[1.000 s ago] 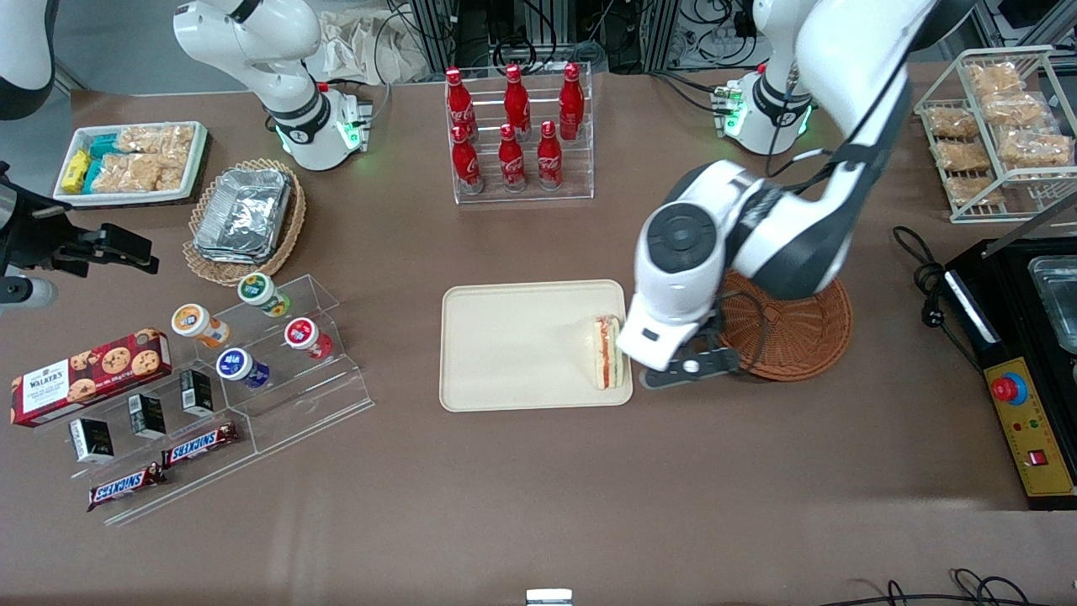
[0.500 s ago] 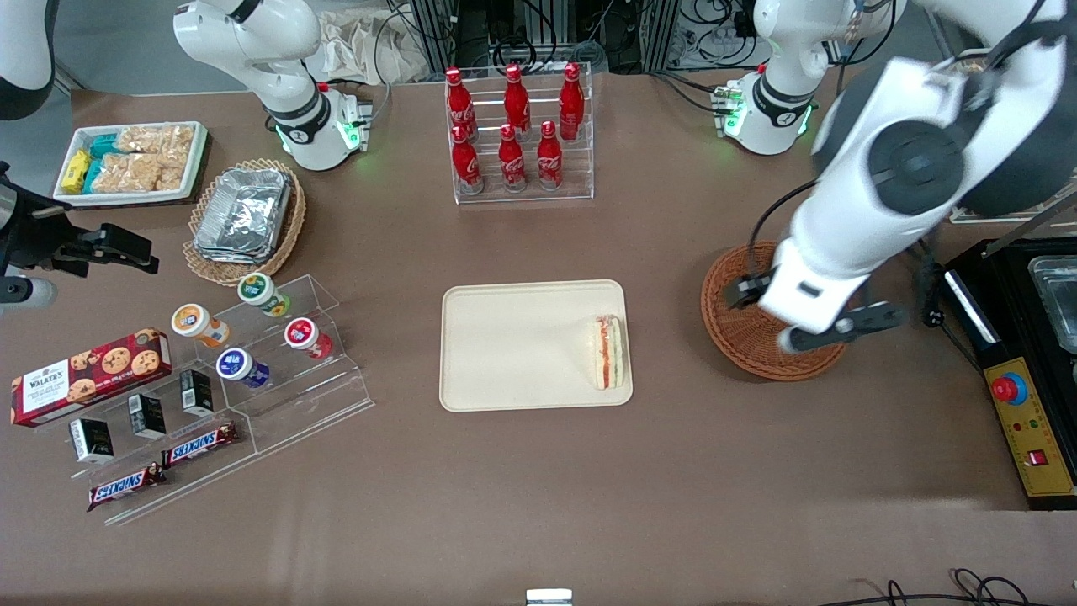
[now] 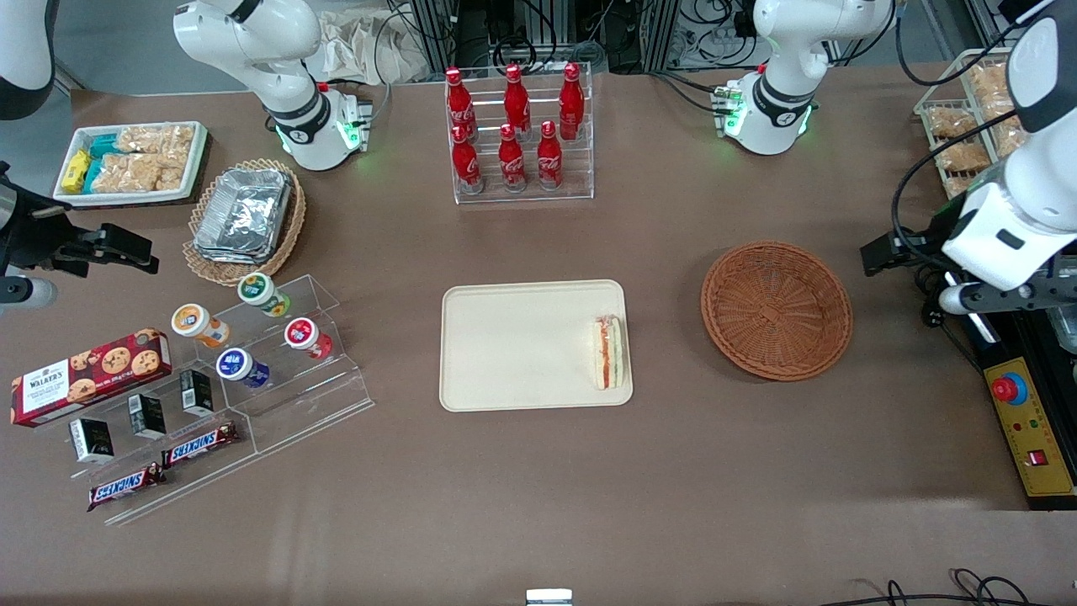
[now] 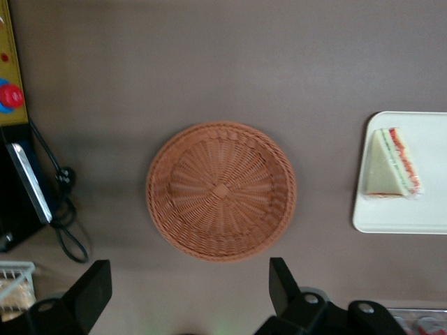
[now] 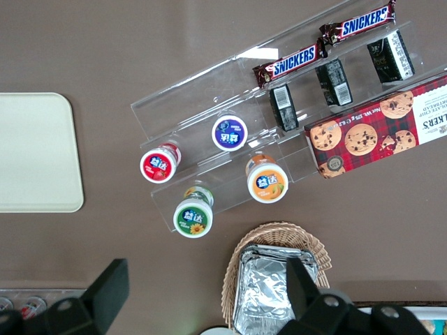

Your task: Place sandwich from basket to tray

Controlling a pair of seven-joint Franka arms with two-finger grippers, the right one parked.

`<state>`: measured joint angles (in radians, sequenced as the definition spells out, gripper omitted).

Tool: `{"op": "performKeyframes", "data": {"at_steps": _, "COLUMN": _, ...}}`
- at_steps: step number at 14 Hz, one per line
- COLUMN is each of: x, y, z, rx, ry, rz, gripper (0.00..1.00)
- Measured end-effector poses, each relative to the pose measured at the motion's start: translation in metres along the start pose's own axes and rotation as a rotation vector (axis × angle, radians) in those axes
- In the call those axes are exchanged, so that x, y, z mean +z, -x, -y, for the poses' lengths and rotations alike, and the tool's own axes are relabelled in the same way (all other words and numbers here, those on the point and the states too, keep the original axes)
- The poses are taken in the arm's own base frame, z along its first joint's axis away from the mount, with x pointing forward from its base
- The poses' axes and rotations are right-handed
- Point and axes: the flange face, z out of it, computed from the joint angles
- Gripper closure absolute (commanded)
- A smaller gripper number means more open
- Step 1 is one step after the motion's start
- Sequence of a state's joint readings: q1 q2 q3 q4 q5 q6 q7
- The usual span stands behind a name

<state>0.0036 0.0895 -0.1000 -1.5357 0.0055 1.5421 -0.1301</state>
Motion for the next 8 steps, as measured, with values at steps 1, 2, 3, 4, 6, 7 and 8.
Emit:
{"op": "performKeyframes", "data": {"at_steps": 1, "x": 0.005, "y": 0.003, "z": 0.009, "rx": 0.018, "ry": -0.001, "rz": -0.011, "gripper": 0.00}}
{"op": "performKeyframes", "data": {"at_steps": 2, "x": 0.009, "y": 0.006, "z": 0.017, "rx": 0.036, "ry": -0.002, "rz": -0.013, "gripper": 0.00}}
{"op": "performKeyframes", "data": {"at_steps": 3, "x": 0.009, "y": 0.010, "z": 0.023, "rx": 0.049, "ry": -0.002, "rz": -0.012, "gripper": 0.00}}
{"op": "performKeyframes", "data": {"at_steps": 4, "x": 0.008, "y": 0.012, "z": 0.026, "rx": 0.055, "ry": -0.002, "rz": -0.013, "gripper": 0.00}}
{"op": "performKeyframes", "data": {"at_steps": 6, "x": 0.010, "y": 0.014, "z": 0.026, "rx": 0.060, "ry": -0.002, "rz": -0.008, "gripper": 0.00}}
{"op": "performKeyframes", "data": {"at_steps": 7, "x": 0.012, "y": 0.013, "z": 0.025, "rx": 0.061, "ry": -0.002, "rz": -0.006, "gripper": 0.00}}
{"op": "performKeyframes", "data": {"at_steps": 8, "x": 0.012, "y": 0.012, "z": 0.024, "rx": 0.065, "ry": -0.003, "rz": -0.006, "gripper": 0.00}}
